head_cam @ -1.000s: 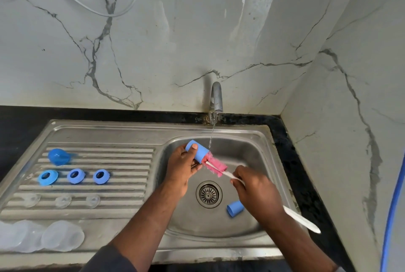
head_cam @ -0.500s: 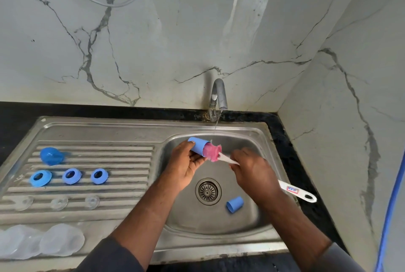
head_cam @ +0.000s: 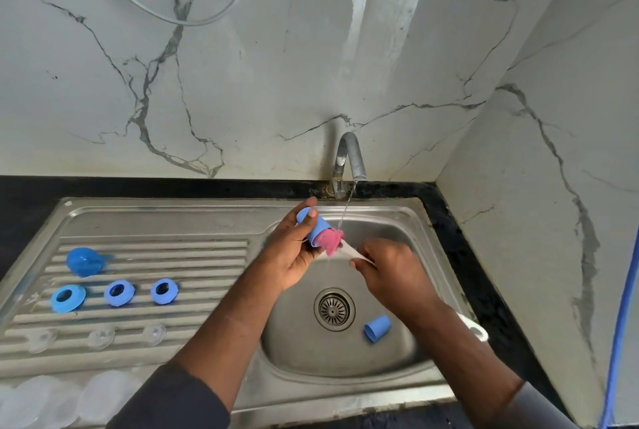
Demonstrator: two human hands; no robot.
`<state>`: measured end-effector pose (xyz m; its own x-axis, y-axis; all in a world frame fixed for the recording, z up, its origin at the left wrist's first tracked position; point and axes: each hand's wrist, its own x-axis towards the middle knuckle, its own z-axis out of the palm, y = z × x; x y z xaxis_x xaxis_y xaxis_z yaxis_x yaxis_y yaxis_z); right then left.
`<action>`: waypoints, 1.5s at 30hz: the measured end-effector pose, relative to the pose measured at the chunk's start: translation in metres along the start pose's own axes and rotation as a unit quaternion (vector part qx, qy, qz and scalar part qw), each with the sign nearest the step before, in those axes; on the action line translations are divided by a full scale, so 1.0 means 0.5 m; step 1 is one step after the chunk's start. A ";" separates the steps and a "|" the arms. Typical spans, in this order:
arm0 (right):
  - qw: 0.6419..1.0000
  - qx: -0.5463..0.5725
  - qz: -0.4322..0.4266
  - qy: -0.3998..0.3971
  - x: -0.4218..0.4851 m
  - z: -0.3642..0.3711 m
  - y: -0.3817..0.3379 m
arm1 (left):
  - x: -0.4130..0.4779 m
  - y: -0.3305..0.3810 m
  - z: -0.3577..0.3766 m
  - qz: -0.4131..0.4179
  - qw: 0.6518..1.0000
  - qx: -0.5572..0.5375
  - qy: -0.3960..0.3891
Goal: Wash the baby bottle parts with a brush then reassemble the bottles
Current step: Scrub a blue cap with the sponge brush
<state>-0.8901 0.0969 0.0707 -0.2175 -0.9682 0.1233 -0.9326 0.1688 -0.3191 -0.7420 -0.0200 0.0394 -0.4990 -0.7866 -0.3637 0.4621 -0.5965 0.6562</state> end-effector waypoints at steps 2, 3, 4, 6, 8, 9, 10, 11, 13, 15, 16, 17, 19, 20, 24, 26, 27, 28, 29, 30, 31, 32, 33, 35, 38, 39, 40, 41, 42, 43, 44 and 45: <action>1.000 0.016 0.014 -0.008 0.000 -0.001 -0.001 | -0.002 0.007 -0.003 0.005 0.998 -0.055 -0.023; 0.998 0.050 0.024 -0.023 0.002 -0.003 -0.003 | -0.001 0.008 -0.005 0.010 0.996 -0.083 -0.031; 0.995 0.083 0.036 -0.045 0.006 -0.003 -0.005 | 0.001 0.007 -0.007 0.012 0.994 -0.104 -0.035; 0.992 0.086 0.046 -0.081 0.007 0.000 -0.010 | -0.003 0.002 -0.003 -0.006 0.990 -0.139 -0.034; 0.995 0.036 0.040 -0.088 0.002 0.007 -0.014 | -0.012 -0.002 0.009 -0.018 0.987 -0.157 -0.014; 0.995 0.013 0.041 -0.088 -0.001 0.008 -0.016 | -0.014 -0.006 0.018 -0.017 0.989 -0.149 -0.001; 0.995 0.001 0.045 -0.088 -0.003 0.005 -0.017 | -0.011 -0.010 0.025 -0.018 0.991 -0.130 0.012; 0.995 -0.001 0.047 -0.082 -0.006 0.003 -0.019 | -0.008 -0.014 0.029 -0.019 0.995 -0.096 0.030; 0.997 -0.004 0.046 -0.061 -0.016 -0.002 -0.020 | -0.004 -0.020 0.031 -0.031 0.997 -0.008 0.073; 0.998 0.001 0.037 -0.041 -0.022 -0.003 -0.021 | 0.002 -0.024 0.023 -0.047 0.993 0.051 0.099; 0.999 0.012 0.036 -0.035 -0.023 -0.003 -0.022 | 0.001 -0.024 0.020 -0.055 0.993 0.047 0.094; 0.998 0.026 0.038 -0.029 -0.025 -0.002 -0.022 | -0.004 -0.021 0.018 -0.063 0.994 0.033 0.079; 0.997 0.050 0.052 -0.011 -0.028 -0.003 -0.015 | -0.011 -0.017 0.024 -0.056 0.997 0.023 0.051; 0.997 0.051 0.056 -0.001 -0.029 -0.002 -0.008 | -0.012 -0.020 0.028 -0.045 0.998 0.021 0.043; 0.997 0.016 0.082 -0.009 -0.033 -0.005 0.018 | -0.006 -0.034 0.030 -0.018 0.999 -0.037 0.019; 0.995 0.005 0.102 -0.016 -0.031 -0.014 0.028 | -0.005 -0.039 0.032 -0.025 0.997 -0.074 0.005; 0.995 -0.006 0.098 -0.018 -0.029 -0.018 0.032 | -0.005 -0.041 0.037 -0.030 0.995 -0.092 0.006; 0.996 -0.013 0.085 -0.018 -0.027 -0.021 0.036 | -0.002 -0.045 0.047 -0.033 0.993 -0.109 0.018; 0.997 -0.016 0.067 -0.020 -0.027 -0.022 0.039 | 0.002 -0.048 0.057 -0.032 0.991 -0.125 0.026; 0.999 -0.004 0.052 -0.016 -0.027 -0.024 0.042 | 0.004 -0.049 0.071 -0.024 0.990 -0.131 0.035; 0.999 0.020 0.044 -0.010 -0.028 -0.025 0.043 | 0.006 -0.048 0.084 -0.013 0.991 -0.131 0.036; 0.998 0.048 0.041 0.001 -0.029 -0.028 0.044 | 0.011 -0.047 0.097 0.007 0.992 -0.121 0.037; 0.997 0.067 0.044 0.012 -0.030 -0.031 0.047 | 0.016 -0.045 0.107 0.020 0.994 -0.104 0.036; 0.996 0.072 0.045 0.040 -0.026 -0.038 0.062 | 0.025 -0.042 0.130 0.035 0.995 -0.088 0.032; 0.996 0.063 0.033 0.047 -0.010 -0.045 0.082 | 0.032 -0.045 0.147 0.008 0.994 -0.094 0.045; 0.996 0.069 0.030 0.039 -0.005 -0.046 0.088 | 0.031 -0.048 0.149 -0.013 0.996 -0.076 0.052; 0.996 0.074 0.031 0.028 -0.002 -0.048 0.095 | 0.029 -0.052 0.150 -0.031 0.997 -0.038 0.059; 0.997 0.075 0.033 0.012 0.001 -0.049 0.102 | 0.029 -0.056 0.148 -0.047 0.997 0.007 0.062; 0.996 0.079 0.028 -0.002 0.004 -0.050 0.108 | 0.027 -0.059 0.148 -0.053 0.996 0.030 0.059; 0.996 0.091 0.020 -0.013 0.007 -0.051 0.114 | 0.024 -0.060 0.147 -0.048 0.997 0.028 0.052; 0.994 0.108 0.013 -0.015 0.009 -0.052 0.117 | 0.022 -0.061 0.144 -0.034 0.998 0.018 0.044; 0.992 0.126 0.014 -0.013 0.012 -0.054 0.119 | 0.021 -0.061 0.139 -0.018 0.999 0.008 0.039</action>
<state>-0.9546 0.1061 0.0780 -0.2310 -0.9690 0.0876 -0.8239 0.1470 -0.5473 -0.8122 0.0010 0.0616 -0.4555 -0.7752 -0.4378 0.4321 -0.6224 0.6526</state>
